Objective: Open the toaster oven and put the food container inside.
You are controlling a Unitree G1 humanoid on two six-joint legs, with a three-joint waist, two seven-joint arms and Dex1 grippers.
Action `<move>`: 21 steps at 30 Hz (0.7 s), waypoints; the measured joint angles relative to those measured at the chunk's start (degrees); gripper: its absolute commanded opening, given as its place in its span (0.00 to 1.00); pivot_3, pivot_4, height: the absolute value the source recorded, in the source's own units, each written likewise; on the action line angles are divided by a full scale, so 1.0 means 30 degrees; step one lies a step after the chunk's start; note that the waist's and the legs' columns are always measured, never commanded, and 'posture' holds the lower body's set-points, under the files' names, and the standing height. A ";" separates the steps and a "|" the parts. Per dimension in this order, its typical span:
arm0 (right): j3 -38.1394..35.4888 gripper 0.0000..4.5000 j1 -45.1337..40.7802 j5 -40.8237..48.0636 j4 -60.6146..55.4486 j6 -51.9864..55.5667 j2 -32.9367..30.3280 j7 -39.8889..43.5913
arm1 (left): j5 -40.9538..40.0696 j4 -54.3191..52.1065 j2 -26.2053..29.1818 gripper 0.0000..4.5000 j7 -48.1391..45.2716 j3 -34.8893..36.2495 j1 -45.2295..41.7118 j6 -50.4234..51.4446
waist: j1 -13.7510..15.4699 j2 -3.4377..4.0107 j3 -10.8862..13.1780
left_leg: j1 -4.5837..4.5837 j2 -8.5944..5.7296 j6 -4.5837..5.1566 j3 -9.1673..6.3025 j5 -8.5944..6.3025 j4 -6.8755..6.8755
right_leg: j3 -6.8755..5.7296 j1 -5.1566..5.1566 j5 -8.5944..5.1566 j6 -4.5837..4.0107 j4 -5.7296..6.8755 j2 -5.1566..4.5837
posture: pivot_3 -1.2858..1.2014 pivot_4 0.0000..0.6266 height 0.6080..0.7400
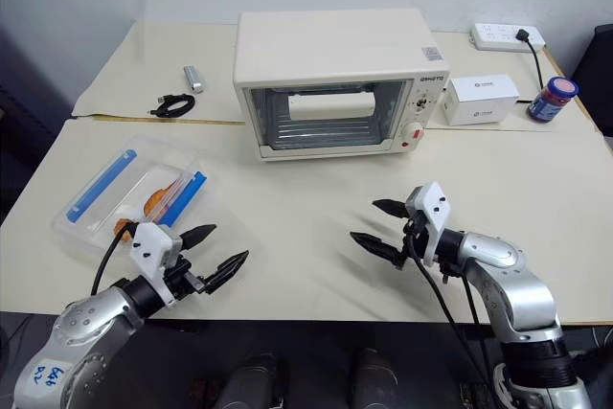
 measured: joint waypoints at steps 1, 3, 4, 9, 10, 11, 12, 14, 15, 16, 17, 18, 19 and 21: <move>-0.0034 0.99 -0.0001 0.0012 -0.0005 0.0003 -0.0079 0.0025 | -0.0025 -0.0010 0.0044 1.00 -0.0041 -0.0011 0.0001 0.0002 | 0.0008 0.0000 0.0000 | 0.0000 -0.0001 0.0002 0.0004 -0.0001 0.0001 | 0.0005 -0.0001 0.0000 0.0000 0.0000 0.0000 | 0.52 0.24 1.00; -0.0091 0.99 -0.0022 0.0006 -0.0005 0.0000 -0.0192 0.0024 | -0.0085 -0.0113 0.0103 1.00 -0.0067 -0.0197 0.0020 0.0156 | 0.0038 0.0000 0.0000 | 0.0002 -0.0001 0.0004 0.0012 -0.0003 0.0001 | 0.0012 -0.0003 0.0000 -0.0001 -0.0001 0.0000 | 0.52 0.24 1.00; -0.0097 0.99 -0.0054 0.0005 -0.0005 -0.0001 -0.0195 0.0017 | -0.0129 -0.0228 0.0103 1.00 -0.0073 -0.0377 0.0092 0.0261 | 0.0045 0.0000 0.0000 | 0.0003 -0.0001 0.0004 0.0014 -0.0004 0.0001 | 0.0019 -0.0007 0.0000 0.0000 -0.0001 0.0001 | 0.52 0.24 1.00; -0.0104 0.99 -0.0153 0.0035 -0.0006 0.0052 -0.0201 -0.0012 | -0.0497 -0.0770 0.0102 1.00 -0.0122 -0.0681 0.0448 0.0748 | 0.0065 0.0000 0.0000 | 0.0012 0.0003 0.0003 0.0020 -0.0008 0.0001 | 0.0044 -0.0016 0.0000 -0.0001 -0.0011 0.0005 | 0.52 0.24 1.00; -0.0105 0.99 -0.0197 0.0050 -0.0007 0.0082 -0.0212 -0.0007 | -0.0564 -0.0829 0.0103 1.00 -0.0095 -0.0670 0.0474 0.0859 | 0.0071 0.0000 0.0000 | 0.0012 0.0002 0.0005 0.0024 -0.0009 0.0002 | 0.0049 -0.0016 0.0000 -0.0001 -0.0014 0.0005 | 0.52 0.24 1.00; -0.0105 0.99 -0.0239 0.0094 -0.0008 0.0122 -0.0258 0.0009 | -0.0656 -0.0881 0.0103 1.00 -0.0061 -0.0629 0.0474 0.0972 | 0.0080 0.0000 0.0000 | 0.0012 0.0002 0.0007 0.0024 -0.0010 0.0002 | 0.0050 -0.0016 0.0000 -0.0001 -0.0017 0.0005 | 0.52 0.24 1.00; -0.0105 0.99 -0.0336 0.0163 -0.0008 0.0226 -0.0321 0.0033 | -0.0904 -0.1003 0.0110 1.00 -0.0018 -0.0487 0.0472 0.1199 | 0.0085 0.0000 0.0000 | 0.0012 0.0003 0.0008 0.0024 -0.0012 0.0003 | 0.0052 -0.0017 0.0000 -0.0001 -0.0018 0.0005 | 0.52 0.24 1.00; -0.0132 0.99 -0.0703 0.0347 0.0014 0.0511 -0.0433 0.0068 | -0.1511 -0.1429 0.0208 1.00 0.0041 -0.0043 0.0398 0.1724 | 0.0085 0.0000 0.0000 | 0.0012 0.0005 0.0009 0.0024 -0.0013 0.0004 | 0.0059 -0.0021 0.0000 -0.0001 -0.0015 0.0005 | 0.52 0.24 1.00; -0.0199 0.99 -0.1002 0.0489 0.0030 0.0686 -0.0436 0.0074 | -0.1941 -0.1617 0.0356 1.00 0.0048 0.0279 0.0247 0.2047 | 0.0084 0.0000 0.0000 | 0.0011 0.0008 0.0008 0.0025 -0.0012 0.0007 | 0.0060 -0.0023 0.0000 -0.0001 -0.0012 0.0006 | 0.52 0.24 1.00; -0.0309 0.99 -0.1526 0.0770 0.0179 0.1032 -0.0436 0.0081 | -0.2691 -0.1861 0.0620 1.00 0.0045 0.0767 -0.0021 0.2592 | 0.0073 0.0000 0.0001 | 0.0011 0.0013 0.0006 0.0026 -0.0012 0.0020 | 0.0066 -0.0028 0.0000 -0.0002 -0.0011 0.0009 | 0.52 0.24 1.00; -0.0481 0.99 -0.2158 0.1050 0.0420 0.1370 -0.0437 0.0086 | -0.3587 -0.2154 0.0981 1.00 0.0044 0.1326 -0.0362 0.3138 | 0.0060 0.0000 0.0001 | 0.0009 0.0019 0.0006 0.0028 -0.0012 0.0029 | 0.0068 -0.0031 0.0000 -0.0002 -0.0009 0.0010 | 0.52 0.24 1.00; -0.0697 0.99 -0.2886 0.1281 0.0633 0.1677 -0.0498 0.0078 | -0.4563 -0.2521 0.1339 1.00 0.0054 0.2008 -0.0820 0.3624 | 0.0067 0.0001 0.0000 | 0.0011 0.0019 0.0005 0.0028 -0.0011 0.0033 | 0.0073 -0.0030 0.0000 -0.0002 -0.0010 0.0008 | 0.52 0.24 1.00; -0.0740 0.99 -0.3506 0.1474 0.0901 0.1824 -0.0526 0.0117 | -0.5525 -0.2837 0.1784 1.00 0.0054 0.2579 -0.1149 0.4065 | 0.0060 0.0000 0.0001 | 0.0017 0.0021 0.0002 0.0024 -0.0013 0.0035 | 0.0080 -0.0028 -0.0002 -0.0005 -0.0004 0.0012 | 0.52 0.24 1.00; -0.0882 0.99 -0.4975 0.1689 0.2004 0.2161 -0.0525 0.0174 | -0.7784 -0.3244 0.2988 1.00 0.0073 0.3783 -0.2033 0.5055 | 0.0051 0.0001 0.0001 | 0.0018 0.0018 0.0000 0.0030 -0.0014 0.0030 | 0.0086 -0.0027 -0.0002 -0.0006 0.0007 0.0014 | 0.52 0.24 1.00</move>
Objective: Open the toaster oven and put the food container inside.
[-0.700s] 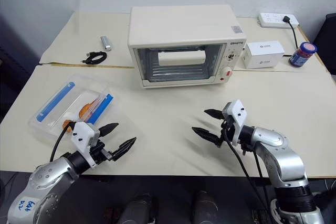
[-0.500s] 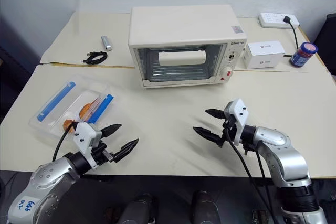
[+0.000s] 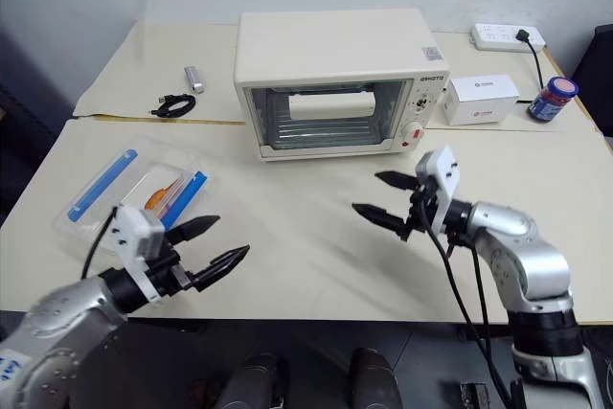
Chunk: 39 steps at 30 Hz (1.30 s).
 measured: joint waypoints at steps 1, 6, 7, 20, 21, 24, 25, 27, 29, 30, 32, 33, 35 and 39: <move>-0.0031 0.99 -0.0630 0.0000 0.0679 0.0054 0.0018 0.0021 | -0.1020 -0.0073 0.0553 1.00 0.0038 0.0497 -0.0403 0.0393 | -0.0007 -0.0001 0.0000 | 0.0000 -0.0002 0.0000 -0.0002 -0.0001 0.0003 | 0.0002 -0.0001 -0.0001 -0.0002 0.0008 0.0003 | 0.52 0.24 1.00; 0.0067 0.99 -0.4335 -0.0772 0.4696 -0.0494 0.0656 -0.0218 | -0.5705 0.0283 0.3602 1.00 0.0587 0.2632 -0.3029 0.1577 | -0.0112 0.0009 0.0006 | -0.0010 -0.0007 -0.0004 0.0009 -0.0002 -0.0002 | 0.0007 -0.0004 0.0000 0.0001 0.0035 0.0021 | 0.52 0.24 1.00; 0.0092 0.99 -0.4708 -0.1001 0.5135 -0.0662 0.0759 -0.0265 | -0.6129 0.0407 0.3941 1.00 0.0686 0.2857 -0.3311 0.1633 | -0.0137 0.0009 0.0006 | -0.0017 -0.0004 -0.0008 0.0016 -0.0003 -0.0012 | 0.0005 -0.0005 0.0000 0.0001 0.0019 0.0032 | 0.52 0.24 1.00; 0.1040 0.99 -0.7149 -0.1808 0.7497 -0.2124 0.2258 0.1848 | -0.7596 0.1753 0.6234 1.00 0.1579 0.3846 -0.4190 0.1715 | -0.0441 0.0059 0.0039 | -0.0059 0.0028 -0.0056 0.0095 -0.0010 -0.0027 | 0.0015 -0.0049 0.0000 0.0000 0.0011 0.0097 | 0.52 0.24 1.00; 0.1014 0.99 -0.6855 -0.1607 0.6900 -0.1967 0.2173 0.2121 | -0.7381 0.1947 0.6235 1.00 0.1658 0.3834 -0.4243 0.1662 | -0.0437 0.0059 0.0039 | -0.0058 0.0037 -0.0064 0.0098 -0.0013 -0.0028 | 0.0014 -0.0050 0.0000 0.0000 0.0011 0.0106 | 0.52 0.24 1.00; 0.1034 0.99 -0.5500 -0.1116 0.5319 -0.1319 0.1561 0.2958 | -0.6651 0.2771 0.6262 1.00 0.1850 0.3656 -0.4930 0.1414 | -0.0362 0.0059 0.0040 | -0.0065 0.0036 -0.0073 0.0130 -0.0019 -0.0027 | 0.0006 -0.0051 -0.0001 -0.0001 0.0008 0.0107 | 0.52 0.24 1.00; 0.1068 1.00 -0.5079 -0.1046 0.4935 -0.1222 0.1472 0.3178 | -0.6410 0.3100 0.6263 0.96 0.1979 0.3568 -0.5404 0.1287 | -0.0372 0.0059 0.0040 | -0.0064 0.0037 -0.0074 0.0137 -0.0020 -0.0027 | 0.0006 -0.0051 -0.0001 -0.0001 0.0007 0.0109 | 0.52 0.24 1.00; 0.1118 1.00 -0.4206 -0.0999 0.4083 -0.1092 0.1315 0.3398 | -0.5763 0.3913 0.6284 0.87 0.2246 0.2877 -0.6820 0.1013 | -0.0379 0.0062 0.0042 | -0.0064 0.0037 -0.0075 0.0152 -0.0020 -0.0027 | 0.0015 -0.0056 -0.0001 -0.0001 0.0010 0.0112 | 0.52 0.24 1.00; 0.1100 1.00 -0.3490 -0.0936 0.3538 -0.1028 0.1289 0.3436 | -0.4647 0.5033 0.6262 0.74 0.2325 0.1496 -0.8732 0.0730 | -0.0374 0.0063 0.0043 | -0.0056 0.0035 -0.0077 0.0161 -0.0019 -0.0027 | 0.0016 -0.0058 0.0000 -0.0001 0.0022 0.0117 | 0.52 0.24 1.00; 0.1119 1.00 -0.3288 -0.0938 0.3431 -0.1064 0.1349 0.3394 | -0.4079 0.5521 0.6236 0.68 0.2305 0.0726 -0.9659 0.0597 | -0.0369 0.0062 0.0043 | -0.0059 0.0035 -0.0079 0.0162 -0.0017 -0.0021 | 0.0014 -0.0058 0.0000 0.0000 0.0018 0.0125 | 0.52 0.24 1.00; 0.1128 1.00 -0.2785 -0.0946 0.3076 -0.1288 0.1567 0.3137 | -0.2687 0.6797 0.6026 0.52 0.2108 -0.1070 -1.1709 0.0227 | -0.0382 0.0063 0.0043 | -0.0058 0.0034 -0.0080 0.0175 -0.0017 -0.0024 | 0.0023 -0.0061 0.0000 0.0000 0.0019 0.0124 | 0.52 0.24 1.00; 0.1120 1.00 -0.2675 -0.0945 0.2986 -0.1302 0.1626 0.3057 | -0.2188 0.7226 0.5873 0.46 0.1987 -0.1627 -1.2260 0.0105 | -0.0409 0.0063 0.0044 | -0.0058 0.0034 -0.0080 0.0187 -0.0017 -0.0029 | 0.0030 -0.0072 0.0000 0.0001 0.0021 0.0125 | 0.52 0.24 1.00; 0.1111 1.00 -0.2546 -0.0944 0.2863 -0.1360 0.1724 0.2791 | -0.0912 0.8312 0.5436 0.32 0.1471 -0.3149 -1.3553 -0.0210 | -0.0412 0.0062 0.0044 | -0.0060 0.0035 -0.0081 0.0198 -0.0016 -0.0034 | 0.0033 -0.0090 0.0000 0.0001 0.0028 0.0127 | 0.52 0.24 1.00; 0.1099 1.00 -0.1997 -0.0955 0.2522 -0.1566 0.1997 0.2235 | 0.1809 1.0244 0.4737 0.12 -0.0215 -0.6192 -1.5169 -0.0951 | -0.0381 0.0061 0.0045 | -0.0067 0.0035 -0.0081 0.0219 -0.0016 -0.0037 | 0.0040 -0.0104 0.0000 0.0001 0.0024 0.0133 | 0.52 0.24 1.00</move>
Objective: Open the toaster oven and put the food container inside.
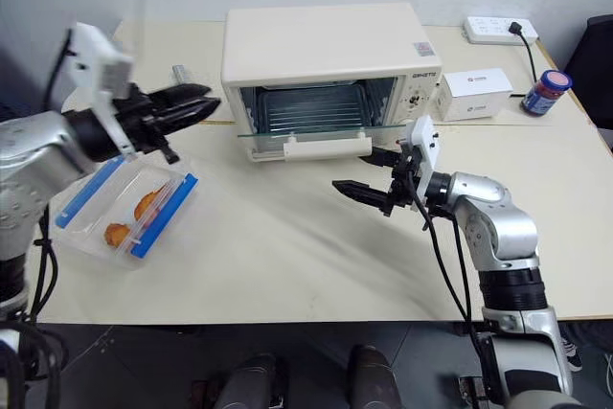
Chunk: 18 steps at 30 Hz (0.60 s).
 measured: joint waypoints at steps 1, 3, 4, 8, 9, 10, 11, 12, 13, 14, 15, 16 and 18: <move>0.0010 1.00 0.0090 0.0000 -0.0026 -0.0054 0.0067 -0.0099 | 0.0522 0.0282 -0.0143 0.12 -0.0442 -0.0620 -0.0139 -0.0081 | -0.0004 -0.0002 0.0002 | -0.0013 0.0000 0.0001 0.0012 0.0000 0.0001 | 0.0010 -0.0018 0.0001 0.0002 0.0001 0.0000 | 0.52 0.24 1.00; -0.0018 1.00 0.0165 0.0002 -0.0141 -0.0071 0.0097 -0.0332 | 0.1308 0.0749 -0.0546 0.12 -0.1108 -0.1512 -0.0367 -0.0228 | -0.0006 -0.0008 0.0005 | -0.0029 0.0001 0.0002 0.0033 0.0001 0.0008 | 0.0029 -0.0053 0.0003 0.0006 0.0016 0.0000 | 0.52 0.24 1.00; -0.0054 1.00 0.0288 0.0021 -0.0345 -0.0072 0.0093 -0.0415 | 0.1826 0.1098 -0.0887 0.12 -0.1378 -0.1874 -0.0688 -0.0311 | 0.0019 -0.0017 0.0010 | -0.0035 0.0004 0.0001 0.0032 0.0002 0.0016 | 0.0028 -0.0064 0.0003 0.0005 0.0029 0.0002 | 0.52 0.24 1.00; -0.0129 1.00 0.0900 0.0096 -0.0972 -0.0022 0.0026 -0.0789 | 0.3225 0.1885 -0.1814 0.12 -0.2296 -0.2761 -0.1471 -0.0665 | 0.0034 -0.0017 0.0010 | -0.0037 0.0004 0.0003 0.0040 0.0002 0.0031 | 0.0037 -0.0066 0.0003 0.0007 0.0040 -0.0003 | 0.52 0.24 1.00; -0.0138 1.00 0.1037 0.0098 -0.1165 -0.0002 -0.0048 -0.0848 | 0.3430 0.1945 -0.1934 0.12 -0.2511 -0.2885 -0.1482 -0.0683 | 0.0035 -0.0017 0.0010 | -0.0037 0.0003 0.0003 0.0041 0.0002 0.0032 | 0.0038 -0.0067 0.0003 0.0007 0.0044 -0.0003 | 0.52 0.24 1.00; -0.0160 1.00 0.1303 0.0095 -0.1440 0.0064 -0.0325 -0.0935 | 0.3680 0.2002 -0.2146 0.12 -0.2727 -0.3062 -0.1487 -0.0711 | 0.0063 -0.0018 0.0010 | -0.0037 0.0003 0.0004 0.0039 0.0002 0.0033 | 0.0038 -0.0067 0.0003 0.0007 0.0047 -0.0005 | 0.52 0.24 1.00; -0.0276 1.00 0.1724 0.0080 -0.1798 0.0260 -0.0803 -0.1043 | 0.3916 0.1993 -0.2315 0.12 -0.2989 -0.3295 -0.1476 -0.0752 | 0.0127 -0.0024 0.0014 | -0.0043 0.0002 0.0006 0.0035 0.0001 0.0037 | 0.0035 -0.0067 0.0003 0.0007 0.0047 -0.0006 | 0.52 0.24 1.00; -0.0572 1.00 0.2238 0.0075 -0.2043 0.0375 -0.1317 -0.1078 | 0.4100 0.1983 -0.2414 0.12 -0.3212 -0.3430 -0.1446 -0.0763 | 0.0196 -0.0027 0.0017 | -0.0051 0.0003 0.0009 0.0036 0.0000 0.0043 | 0.0035 -0.0070 0.0003 0.0007 0.0042 -0.0006 | 0.52 0.24 1.00; -0.0869 1.00 0.2694 0.0079 -0.2276 0.0464 -0.1756 -0.1076 | 0.4260 0.1948 -0.2462 0.12 -0.3383 -0.3460 -0.1413 -0.0763 | 0.0236 -0.0028 0.0016 | -0.0057 0.0002 0.0011 0.0039 -0.0001 0.0046 | 0.0038 -0.0076 0.0004 0.0008 0.0041 -0.0007 | 0.52 0.24 1.00; -0.1112 1.00 0.3305 0.0098 -0.2646 0.0640 -0.2386 -0.0994 | 0.4400 0.1846 -0.2465 0.12 -0.3544 -0.3464 -0.1357 -0.0765 | 0.0290 -0.0028 0.0017 | -0.0060 0.0002 0.0012 0.0043 -0.0002 0.0045 | 0.0042 -0.0086 0.0004 0.0009 0.0041 -0.0008 | 0.52 0.24 1.00; -0.1457 1.00 0.3976 0.0155 -0.2993 0.0782 -0.2959 -0.0820 | 0.4516 0.1697 -0.2445 0.12 -0.3672 -0.3462 -0.1268 -0.0762 | 0.0341 -0.0028 0.0017 | -0.0060 0.0003 0.0012 0.0042 -0.0002 0.0044 | 0.0041 -0.0089 0.0004 0.0008 0.0043 -0.0006 | 0.52 0.24 1.00; -0.1951 1.00 0.4847 0.0454 -0.3480 0.1050 -0.3730 -0.0487 | 0.4639 0.1376 -0.2422 0.12 -0.3803 -0.3458 -0.1057 -0.0724 | 0.0442 -0.0028 0.0017 | -0.0063 0.0003 0.0013 0.0047 -0.0003 0.0041 | 0.0045 -0.0095 0.0004 0.0009 0.0041 -0.0007 | 0.52 0.24 1.00; -0.2999 1.00 0.6423 0.1098 -0.4334 0.1561 -0.5036 0.0310 | 0.4739 0.0872 -0.2405 0.12 -0.4014 -0.3490 -0.0493 -0.0513 | 0.0508 -0.0029 0.0017 | -0.0063 0.0003 0.0016 0.0048 -0.0003 0.0044 | 0.0046 -0.0094 0.0005 0.0009 0.0043 -0.0007 | 0.52 0.24 1.00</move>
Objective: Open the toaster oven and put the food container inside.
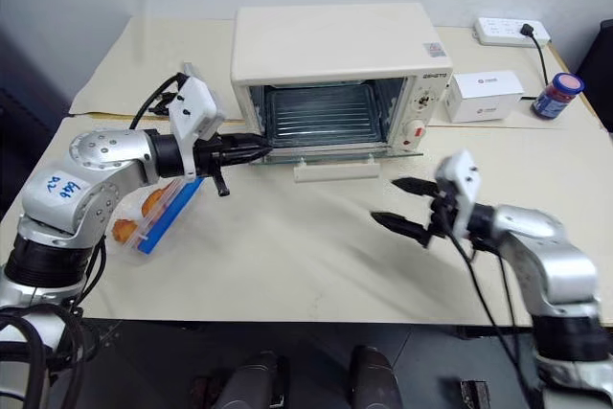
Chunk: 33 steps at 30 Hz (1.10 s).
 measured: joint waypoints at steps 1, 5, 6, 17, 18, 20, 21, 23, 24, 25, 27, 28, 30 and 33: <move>-0.0521 1.00 0.0701 0.0359 -0.0418 0.0282 -0.0601 0.0397 | 0.0083 -0.0261 -0.0002 0.12 -0.0086 -0.0061 0.0298 0.0156 | 0.0011 -0.0002 0.0001 | 0.0000 0.0000 0.0004 0.0003 0.0000 0.0008 | 0.0003 0.0001 0.0001 0.0001 0.0001 -0.0001 | 0.52 0.24 1.00; -0.2366 1.00 0.1809 0.1990 -0.1602 0.1260 -0.1671 0.1211 | 0.0745 -0.1022 -0.0296 0.12 -0.0169 -0.1013 0.1267 0.0772 | -0.0070 -0.0016 0.0009 | 0.0024 0.0011 0.0021 0.0048 0.0020 0.0032 | 0.0043 0.0006 0.0011 0.0020 0.0015 -0.0001 | 0.52 0.24 1.00; -0.2553 1.00 0.1715 0.2327 -0.1726 0.1397 -0.1673 0.1099 | 0.0955 -0.1054 -0.0441 0.12 -0.0154 -0.1326 0.1368 0.0945 | -0.0066 -0.0018 0.0010 | 0.0036 0.0013 0.0021 0.0050 0.0026 0.0033 | 0.0050 0.0007 0.0011 0.0020 0.0031 -0.0001 | 0.52 0.24 1.00; -0.2236 1.00 -0.0651 0.3558 -0.2281 0.2004 -0.1668 0.0058 | 0.3729 -0.0574 -0.0938 0.12 0.0310 -0.3365 0.1237 0.2672 | -0.0027 -0.0026 0.0014 | 0.0025 0.0005 0.0029 0.0051 0.0027 0.0032 | 0.0056 -0.0009 0.0011 0.0018 0.0049 -0.0007 | 0.52 0.24 1.00; -0.2107 1.00 -0.1069 0.3575 -0.2196 0.2000 -0.1668 0.0082 | 0.3745 -0.0737 -0.0860 0.12 0.0250 -0.3328 0.1281 0.2801 | -0.0027 -0.0026 0.0014 | 0.0025 0.0007 0.0028 0.0049 0.0027 0.0032 | 0.0055 -0.0009 0.0011 0.0019 0.0049 -0.0007 | 0.52 0.24 1.00; -0.1742 1.00 -0.2165 0.3579 -0.1775 0.1992 -0.1662 0.0193 | 0.3382 -0.1255 -0.0913 0.12 0.0326 -0.2546 0.1473 0.3650 | -0.0047 -0.0033 0.0019 | 0.0018 0.0009 0.0028 0.0050 0.0028 0.0038 | 0.0060 -0.0023 0.0010 0.0018 0.0064 -0.0008 | 0.52 0.24 1.00; -0.1474 1.00 -0.2680 0.3577 -0.1631 0.1970 -0.1662 0.0270 | 0.3013 -0.1588 -0.1027 0.12 0.0512 -0.1724 0.1490 0.4314 | -0.0042 -0.0040 0.0023 | 0.0011 0.0012 0.0027 0.0046 0.0028 0.0039 | 0.0058 -0.0032 0.0010 0.0018 0.0070 -0.0008 | 0.52 0.24 1.00; -0.0776 1.00 -0.3822 0.3550 -0.1114 0.1932 -0.1628 0.0646 | 0.1802 -0.2716 -0.1543 0.21 0.1356 0.1387 0.1330 0.6396 | -0.0068 -0.0067 0.0039 | -0.0013 0.0017 0.0027 0.0043 0.0029 0.0049 | 0.0060 -0.0056 0.0010 0.0017 0.0080 -0.0010 | 0.52 0.24 1.00; -0.0545 1.00 -0.4153 0.3544 -0.1003 0.1924 -0.1595 0.0816 | 0.1327 -0.3245 -0.1672 0.25 0.1758 0.2715 0.1110 0.7356 | -0.0062 -0.0067 0.0039 | -0.0019 0.0017 0.0026 0.0032 0.0029 0.0049 | 0.0051 -0.0058 0.0010 0.0018 0.0083 -0.0011 | 0.52 0.24 1.00; -0.0286 1.00 -0.4533 0.3553 -0.0842 0.1926 -0.1545 0.1067 | 0.0806 -0.3858 -0.1980 0.32 0.2255 0.4354 0.0791 0.8756 | -0.0061 -0.0068 0.0039 | -0.0023 0.0016 0.0026 0.0030 0.0029 0.0049 | 0.0051 -0.0060 0.0010 0.0018 0.0084 -0.0012 | 0.52 0.24 1.00; 0.0443 1.00 -0.5356 0.3555 -0.0399 0.1937 -0.1414 0.1745 | 0.0169 -0.5638 -0.2693 0.45 0.3104 0.8000 -0.0091 1.2372 | -0.0081 -0.0076 0.0044 | -0.0034 0.0012 0.0027 0.0024 0.0028 0.0051 | 0.0046 -0.0060 0.0010 0.0018 0.0081 -0.0013 | 0.52 0.24 1.00; 0.0928 1.00 -0.5798 0.3546 -0.0173 0.1937 -0.1382 0.2168 | -0.0078 -0.6763 -0.3005 0.51 0.3513 0.9913 -0.0523 1.4348 | -0.0100 -0.0076 0.0044 | -0.0035 0.0009 0.0026 0.0022 0.0028 0.0051 | 0.0046 -0.0062 0.0010 0.0018 0.0082 -0.0015 | 0.52 0.24 1.00; 0.1560 1.00 -0.6583 0.3504 0.0397 0.1911 -0.1236 0.2938 | -0.0652 -0.8520 -0.3127 0.65 0.4362 1.2589 -0.0268 1.6313 | -0.0140 -0.0075 0.0043 | -0.0023 0.0009 0.0023 0.0020 0.0027 0.0045 | 0.0052 -0.0059 0.0010 0.0018 0.0085 -0.0020 | 0.52 0.24 1.00; 0.2432 1.00 -0.7935 0.3365 0.1832 0.1919 -0.1043 0.4136 | -0.2273 -1.0614 -0.3977 0.85 0.6542 1.6859 0.2540 1.7285 | -0.0243 -0.0077 0.0043 | -0.0022 0.0015 0.0016 -0.0054 0.0029 0.0056 | 0.0054 -0.0059 0.0010 0.0017 0.0104 -0.0034 | 0.52 0.24 1.00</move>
